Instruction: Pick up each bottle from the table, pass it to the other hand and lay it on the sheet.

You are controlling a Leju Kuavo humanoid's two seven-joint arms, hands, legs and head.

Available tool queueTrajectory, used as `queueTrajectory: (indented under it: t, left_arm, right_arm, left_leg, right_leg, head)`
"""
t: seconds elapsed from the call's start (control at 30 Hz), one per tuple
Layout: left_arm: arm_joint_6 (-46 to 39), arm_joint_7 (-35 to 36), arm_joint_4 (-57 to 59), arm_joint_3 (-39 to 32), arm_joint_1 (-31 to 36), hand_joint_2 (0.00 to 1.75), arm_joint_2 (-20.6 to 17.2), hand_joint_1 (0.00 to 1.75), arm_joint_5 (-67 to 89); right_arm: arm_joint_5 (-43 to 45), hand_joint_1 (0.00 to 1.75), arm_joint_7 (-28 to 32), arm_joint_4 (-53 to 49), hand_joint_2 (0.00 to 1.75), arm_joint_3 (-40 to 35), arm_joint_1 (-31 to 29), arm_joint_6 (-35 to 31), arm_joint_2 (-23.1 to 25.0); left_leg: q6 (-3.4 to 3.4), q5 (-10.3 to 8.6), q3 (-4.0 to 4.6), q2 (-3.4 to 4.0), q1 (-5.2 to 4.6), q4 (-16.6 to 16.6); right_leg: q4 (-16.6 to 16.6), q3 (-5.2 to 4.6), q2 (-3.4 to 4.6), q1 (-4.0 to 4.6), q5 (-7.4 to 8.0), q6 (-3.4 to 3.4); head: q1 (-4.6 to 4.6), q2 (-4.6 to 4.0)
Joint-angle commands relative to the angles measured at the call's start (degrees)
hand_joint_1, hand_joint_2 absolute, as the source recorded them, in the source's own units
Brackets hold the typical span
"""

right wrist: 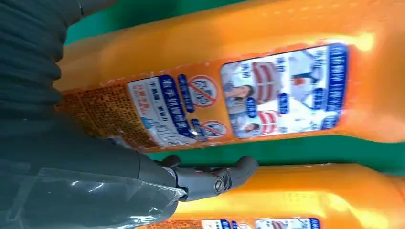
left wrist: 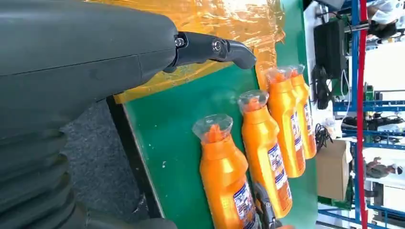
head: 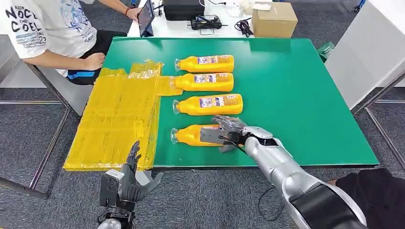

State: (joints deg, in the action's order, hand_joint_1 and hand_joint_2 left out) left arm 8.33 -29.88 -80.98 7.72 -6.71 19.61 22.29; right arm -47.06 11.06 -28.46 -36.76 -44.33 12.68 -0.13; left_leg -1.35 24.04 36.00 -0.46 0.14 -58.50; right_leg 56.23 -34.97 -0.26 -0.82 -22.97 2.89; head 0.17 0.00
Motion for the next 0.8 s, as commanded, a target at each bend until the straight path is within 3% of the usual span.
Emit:
queueTrajectory:
  t: [0.03, 0.17, 0.2, 0.23, 0.27, 0.3, 0.53, 0.67, 0.8]
  left_arm:
    - [0.24, 0.44, 1.47, -0.64, 0.77, 1.75, 0.39, 0.00, -0.24]
    - [0.25, 0.55, 1.85, -0.58, 0.90, 1.75, 0.39, 0.00, -0.35]
    - [0.22, 0.58, 1.97, -0.56, 0.96, 1.75, 0.39, 0.00, -0.40]
    - [0.26, 0.58, 1.97, -0.56, 0.95, 1.75, 0.39, 0.00, -0.41]
    - [0.28, 0.59, 1.98, -0.57, 0.95, 1.75, 0.39, 0.00, -0.42]
    - [0.29, 0.59, 1.99, -0.59, 0.96, 1.75, 0.39, 0.00, -0.42]
    - [0.23, 0.79, 2.08, -0.53, 1.14, 1.75, 0.39, 0.00, -0.82]
    - [-0.01, 1.18, 1.61, -0.22, 0.95, 1.75, 0.39, 0.00, -1.35]
    - [-0.07, 1.27, 1.43, -0.11, 0.88, 1.75, 0.39, 0.00, -1.43]
  right_arm:
    - [0.47, 0.00, -1.51, 3.98, 1.75, -7.39, 0.46, 0.00, -1.76]
    - [0.38, 0.10, -1.49, 4.45, 1.75, -8.21, 0.41, -0.14, -1.50]
    - [0.41, 0.44, -1.42, 4.44, 1.75, -8.27, 0.41, -0.19, -1.46]
    - [0.52, 1.38, -1.19, 4.45, 1.75, -8.44, 0.35, -0.11, -1.41]
    - [0.43, 1.75, -1.04, 4.49, 1.75, -8.74, 0.25, 0.17, -1.41]
    - [0.52, 1.75, -0.91, 4.45, 1.75, -8.81, 0.22, 0.27, -1.45]
    - [0.95, 1.75, -0.43, 3.67, 1.75, -8.82, 0.58, -0.84, -1.53]
    - [3.93, 1.75, 0.32, -0.94, 1.75, -5.19, 3.32, -6.90, -1.54]
    - [3.90, 1.75, 0.12, -1.90, 1.75, -5.10, 3.76, -7.20, -1.55]
  left_leg:
    - [0.07, 0.15, -0.48, -0.06, 0.05, 0.07]
    - [0.04, 0.04, -0.24, -0.07, 0.02, 0.07]
    - [0.07, 0.09, -0.41, -0.06, 0.04, 0.10]
    - [0.05, 0.06, -0.34, -0.08, 0.03, 0.07]
    - [0.05, 0.03, -0.28, -0.07, 0.02, 0.07]
    - [0.11, 0.15, -0.61, -0.06, 0.04, 0.11]
    - [0.04, 0.04, -0.40, -0.06, 0.03, 0.05]
    - [0.04, 0.03, -0.42, -0.06, 0.03, 0.06]
    - [0.05, 0.04, -0.43, -0.06, 0.05, 0.07]
  right_leg:
    - [-0.10, 0.52, -0.08, 0.06, -0.16, -0.13]
    - [-0.09, 0.28, -0.08, 0.02, -0.06, -0.07]
    - [-0.12, 0.45, -0.08, 0.05, -0.11, -0.12]
    - [-0.09, 0.38, -0.10, 0.04, -0.09, -0.09]
    - [-0.09, 0.31, -0.08, 0.03, -0.05, -0.07]
    - [-0.12, 0.63, -0.08, 0.06, -0.18, -0.17]
    - [-0.08, 0.42, -0.07, 0.04, -0.05, -0.07]
    - [-0.09, 0.44, -0.07, 0.04, -0.05, -0.07]
    - [-0.11, 0.45, -0.07, 0.06, -0.05, -0.08]
  head:
    - [0.00, 0.00]
    - [0.00, 0.00]
    - [-0.02, 0.00]
    - [0.00, 0.00]
    - [-0.02, 0.00]
    - [0.00, 0.00]
    - [0.00, 0.00]
    - [0.00, 0.00]
    - [0.00, 0.00]
